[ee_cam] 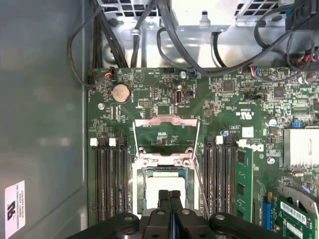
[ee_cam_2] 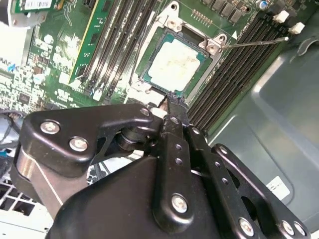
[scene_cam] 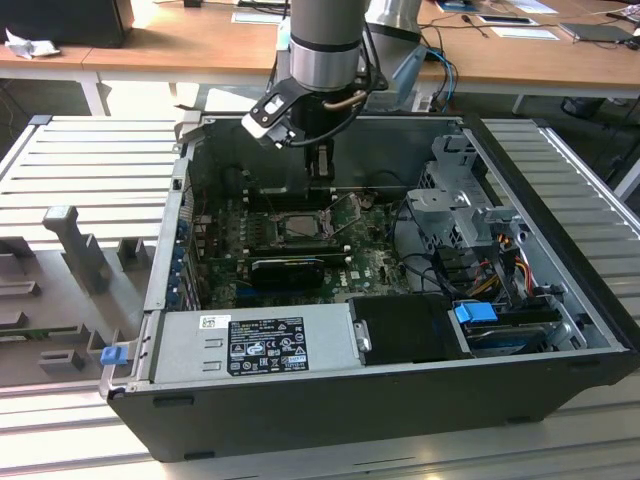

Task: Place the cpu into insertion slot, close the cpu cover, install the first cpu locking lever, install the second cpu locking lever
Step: 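Close the cpu cover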

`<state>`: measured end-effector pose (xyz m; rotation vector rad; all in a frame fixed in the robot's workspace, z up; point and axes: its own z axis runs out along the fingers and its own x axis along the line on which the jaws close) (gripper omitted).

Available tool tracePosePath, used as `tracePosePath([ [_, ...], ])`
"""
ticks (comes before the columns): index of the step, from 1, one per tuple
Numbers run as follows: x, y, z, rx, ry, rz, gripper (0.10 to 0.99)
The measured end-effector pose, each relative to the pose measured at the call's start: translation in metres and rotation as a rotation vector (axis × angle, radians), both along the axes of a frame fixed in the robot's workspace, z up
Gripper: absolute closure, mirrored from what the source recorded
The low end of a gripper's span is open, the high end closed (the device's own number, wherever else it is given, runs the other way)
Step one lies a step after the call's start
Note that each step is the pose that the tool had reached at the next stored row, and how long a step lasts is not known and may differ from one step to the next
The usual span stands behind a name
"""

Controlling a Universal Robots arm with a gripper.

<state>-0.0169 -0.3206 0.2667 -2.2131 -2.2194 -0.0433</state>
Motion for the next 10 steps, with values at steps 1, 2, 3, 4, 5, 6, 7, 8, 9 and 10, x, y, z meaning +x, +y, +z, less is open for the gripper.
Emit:
tracePosePath([
  [1, 0.0015, 0.0, 0.0, 0.0, 0.0, 0.001, 0.98],
  [2, 0.0039, 0.0, 0.0, 0.0, 0.0002, 0.001, 0.98],
  [3, 0.0057, 0.0, 0.0001, 0.0, 0.0005, 0.001, 0.98],
  [4, 0.0078, 0.0, 0.0, 0.0, 0.0006, 0.001, 0.98],
  [5, 0.0093, 0.0, 0.0, 0.0, 0.0007, 0.001, 0.98],
  [6, 0.0107, 0.0, 0.0, 0.0, 0.0008, 0.001, 0.98],
  [7, 0.012, 0.0, 0.0001, 0.0, 0.0008, 0.001, 0.98],
  [8, 0.0132, 0.0, 0.0002, 0.0, 0.0008, 0.001, 0.98],
  [9, 0.0147, 0.0, 0.0014, 0.0, 0.0009, 0.001, 0.98],
  [10, 0.0151, 0.0, 0.0054, 0.0, 0.0008, 0.001, 0.98],
])
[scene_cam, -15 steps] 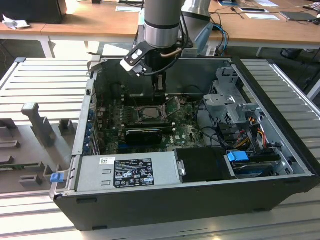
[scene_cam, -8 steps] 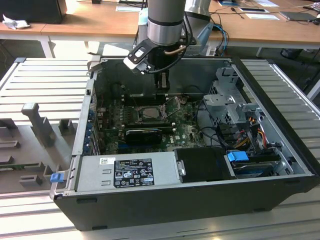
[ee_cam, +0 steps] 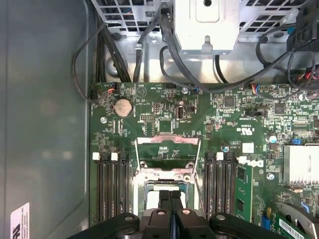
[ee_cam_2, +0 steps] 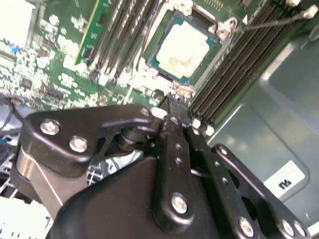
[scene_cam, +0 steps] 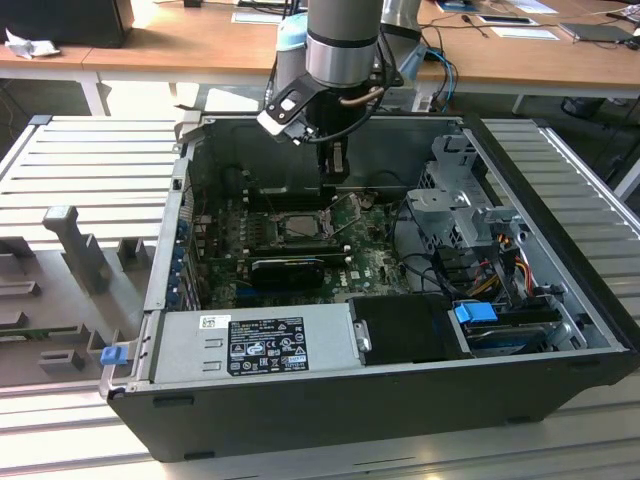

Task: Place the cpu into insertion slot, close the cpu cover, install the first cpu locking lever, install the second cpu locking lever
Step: 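Close the cpu cover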

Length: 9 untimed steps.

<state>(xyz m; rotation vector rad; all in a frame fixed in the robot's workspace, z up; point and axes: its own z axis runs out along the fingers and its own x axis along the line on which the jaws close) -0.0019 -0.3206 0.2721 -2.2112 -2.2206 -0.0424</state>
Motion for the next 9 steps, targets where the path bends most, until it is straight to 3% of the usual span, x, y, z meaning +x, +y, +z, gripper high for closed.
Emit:
tracePosePath([
  [9, 0.0153, 0.0, 0.0017, 0.001, 0.0, 0.0, 0.98],
])
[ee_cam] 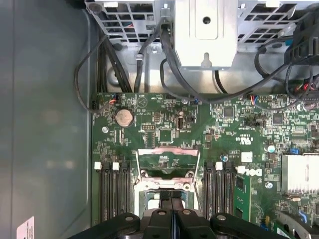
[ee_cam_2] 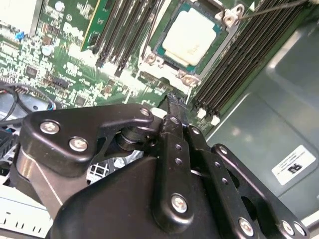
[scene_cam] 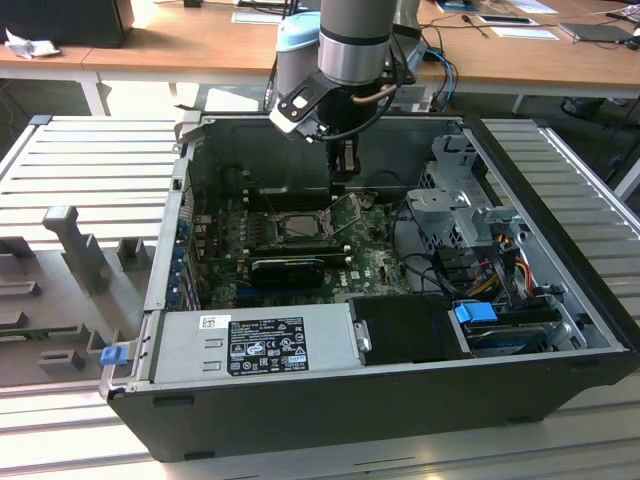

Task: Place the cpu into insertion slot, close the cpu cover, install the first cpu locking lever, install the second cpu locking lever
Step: 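Close the cpu cover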

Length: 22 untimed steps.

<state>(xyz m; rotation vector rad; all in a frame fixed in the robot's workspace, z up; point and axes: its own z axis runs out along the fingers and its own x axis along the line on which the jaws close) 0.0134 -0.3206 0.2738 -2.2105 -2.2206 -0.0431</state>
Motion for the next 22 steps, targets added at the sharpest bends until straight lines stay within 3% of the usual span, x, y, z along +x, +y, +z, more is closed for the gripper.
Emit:
tracePosePath([
  [14, 0.0327, 0.0, 0.0, 0.0, 0.0008, 0.001, 0.98],
  [22, 0.0437, 0.0001, -0.0001, 0.0, 0.0011, 0.002, 0.98],
])
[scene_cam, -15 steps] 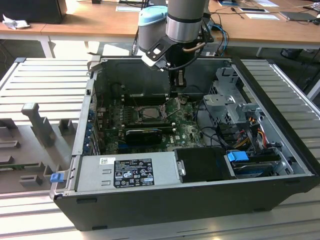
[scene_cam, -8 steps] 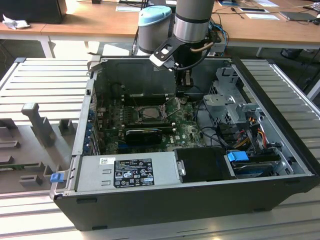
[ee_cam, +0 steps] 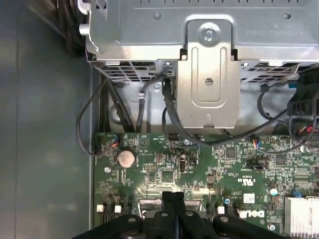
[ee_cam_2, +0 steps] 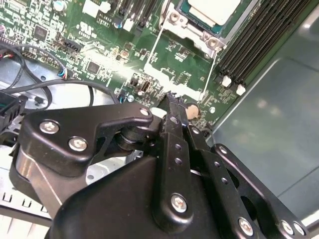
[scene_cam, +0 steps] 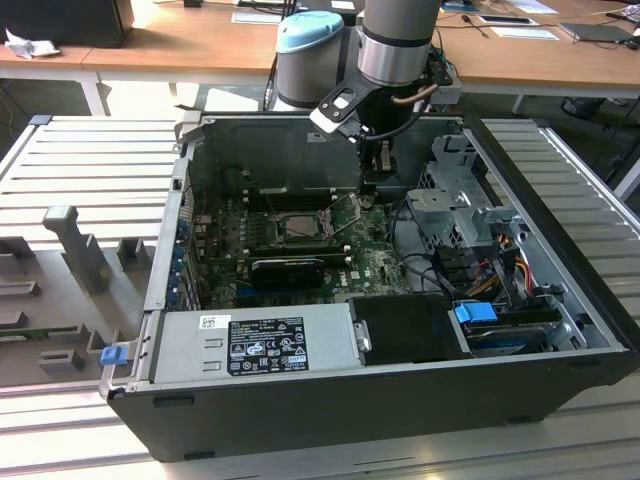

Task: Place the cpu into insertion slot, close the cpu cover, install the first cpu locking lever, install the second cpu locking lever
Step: 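Close the cpu cover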

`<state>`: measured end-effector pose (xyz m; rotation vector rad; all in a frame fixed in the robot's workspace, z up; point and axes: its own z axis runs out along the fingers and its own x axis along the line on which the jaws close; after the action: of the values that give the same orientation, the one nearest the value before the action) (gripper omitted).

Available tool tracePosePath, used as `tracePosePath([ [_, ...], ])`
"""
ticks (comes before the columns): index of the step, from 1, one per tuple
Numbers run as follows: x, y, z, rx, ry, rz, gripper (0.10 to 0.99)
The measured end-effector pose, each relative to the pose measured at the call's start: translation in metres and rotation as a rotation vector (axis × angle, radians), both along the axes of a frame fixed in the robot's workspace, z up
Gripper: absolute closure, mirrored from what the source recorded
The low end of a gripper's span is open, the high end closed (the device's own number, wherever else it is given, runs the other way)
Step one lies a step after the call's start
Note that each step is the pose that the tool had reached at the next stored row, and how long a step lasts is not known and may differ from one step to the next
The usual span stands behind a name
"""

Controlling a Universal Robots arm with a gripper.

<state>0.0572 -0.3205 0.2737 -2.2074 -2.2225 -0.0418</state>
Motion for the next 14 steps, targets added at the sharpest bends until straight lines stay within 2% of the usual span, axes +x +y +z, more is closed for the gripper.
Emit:
tracePosePath([
  [4, 0.0021, 0.0, -0.002, 0.0, 0.0, 0.0, 0.98],
  [7, 0.0028, -0.0001, -0.0071, 0.0, 0.0001, 0.005, 0.98],
  [14, 0.0113, -0.0001, -0.023, 0.0, 0.0, 0.009, 0.98],
])
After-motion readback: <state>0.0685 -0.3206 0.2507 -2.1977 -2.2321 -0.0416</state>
